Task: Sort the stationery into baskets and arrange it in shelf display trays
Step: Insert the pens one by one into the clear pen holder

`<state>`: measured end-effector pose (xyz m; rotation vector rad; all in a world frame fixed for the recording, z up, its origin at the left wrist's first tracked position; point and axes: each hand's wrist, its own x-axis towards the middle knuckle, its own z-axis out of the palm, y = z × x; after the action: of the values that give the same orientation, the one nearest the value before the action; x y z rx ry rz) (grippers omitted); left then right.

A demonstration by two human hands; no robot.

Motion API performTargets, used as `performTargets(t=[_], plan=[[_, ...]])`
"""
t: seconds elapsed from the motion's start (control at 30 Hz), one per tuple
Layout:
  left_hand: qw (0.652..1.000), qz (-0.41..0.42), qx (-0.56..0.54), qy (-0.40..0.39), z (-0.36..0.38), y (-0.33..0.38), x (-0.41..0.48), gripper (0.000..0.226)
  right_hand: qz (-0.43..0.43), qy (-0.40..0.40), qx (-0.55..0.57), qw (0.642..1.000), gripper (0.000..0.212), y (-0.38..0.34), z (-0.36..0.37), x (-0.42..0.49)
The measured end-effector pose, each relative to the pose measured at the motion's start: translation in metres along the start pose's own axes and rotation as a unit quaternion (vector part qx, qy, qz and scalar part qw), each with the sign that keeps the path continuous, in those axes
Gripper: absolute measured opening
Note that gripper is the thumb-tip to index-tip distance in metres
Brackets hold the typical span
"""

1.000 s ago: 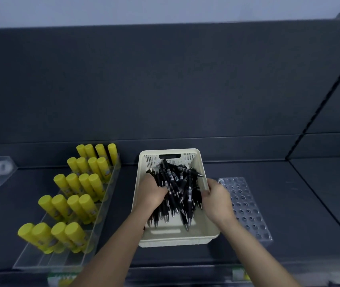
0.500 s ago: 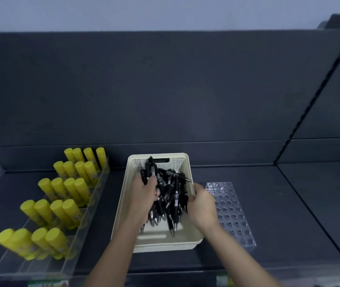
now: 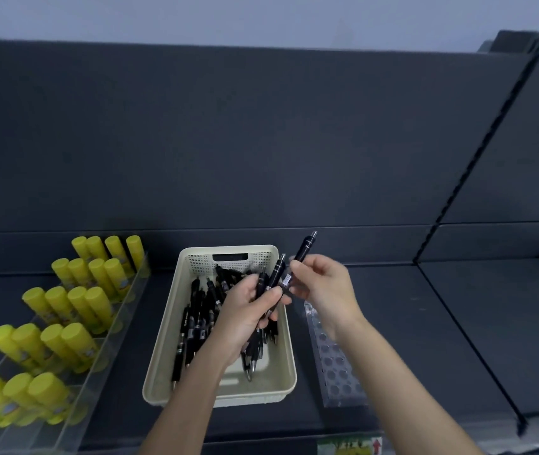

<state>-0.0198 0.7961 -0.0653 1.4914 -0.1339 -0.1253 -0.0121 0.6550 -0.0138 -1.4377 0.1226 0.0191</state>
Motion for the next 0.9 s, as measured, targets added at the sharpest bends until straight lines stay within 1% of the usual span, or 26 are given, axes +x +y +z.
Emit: performTargets(t=[0.07,0.13,0.17,0.23,0.3,0.37,0.43,0.5,0.6,0.73,0.9], plan=[[1.0,-0.009,0.003,0.011,0.0,-0.002,0.0,0.021,-0.006,0.011,0.013,1.0,0.021,-0.006,-0.005,0.003],[0.999,-0.02,0.011,0.027,-0.001,-0.004,-0.001,0.019,-0.03,0.056,0.019,0.998,0.019,-0.013,-0.015,0.011],[0.999,-0.023,0.023,0.029,-0.002,-0.005,-0.002,0.021,-0.05,0.087,0.0,0.995,0.016,-0.017,-0.023,0.017],[0.998,-0.026,0.045,0.024,-0.002,-0.006,-0.004,0.024,-0.09,0.144,-0.099,0.981,0.008,-0.019,-0.037,0.027],[0.998,-0.033,0.042,0.017,0.0,-0.008,-0.003,0.021,-0.113,0.163,-0.229,0.953,0.004,-0.015,-0.047,0.031],[0.999,-0.052,0.002,0.014,0.001,-0.009,-0.002,0.01,-0.117,0.146,-0.309,0.932,0.005,-0.006,-0.049,0.032],[0.998,-0.061,-0.031,0.011,0.0,-0.008,0.0,0.022,-0.122,0.129,-0.353,0.919,0.005,0.004,-0.048,0.03],[0.998,-0.056,-0.039,0.01,0.0,-0.008,0.0,0.027,-0.129,0.117,-0.368,0.913,0.005,0.012,-0.048,0.03],[0.999,-0.043,-0.029,0.014,-0.001,-0.009,-0.001,0.022,-0.137,0.1,-0.385,0.907,0.006,0.014,-0.048,0.032],[0.999,-0.043,-0.024,0.013,-0.001,-0.008,-0.003,0.017,-0.151,0.097,-0.412,0.893,0.006,0.012,-0.05,0.035],[0.999,-0.029,-0.019,0.027,0.0,-0.006,-0.002,0.01,-0.104,0.051,-0.445,0.888,0.004,0.023,-0.052,0.035]])
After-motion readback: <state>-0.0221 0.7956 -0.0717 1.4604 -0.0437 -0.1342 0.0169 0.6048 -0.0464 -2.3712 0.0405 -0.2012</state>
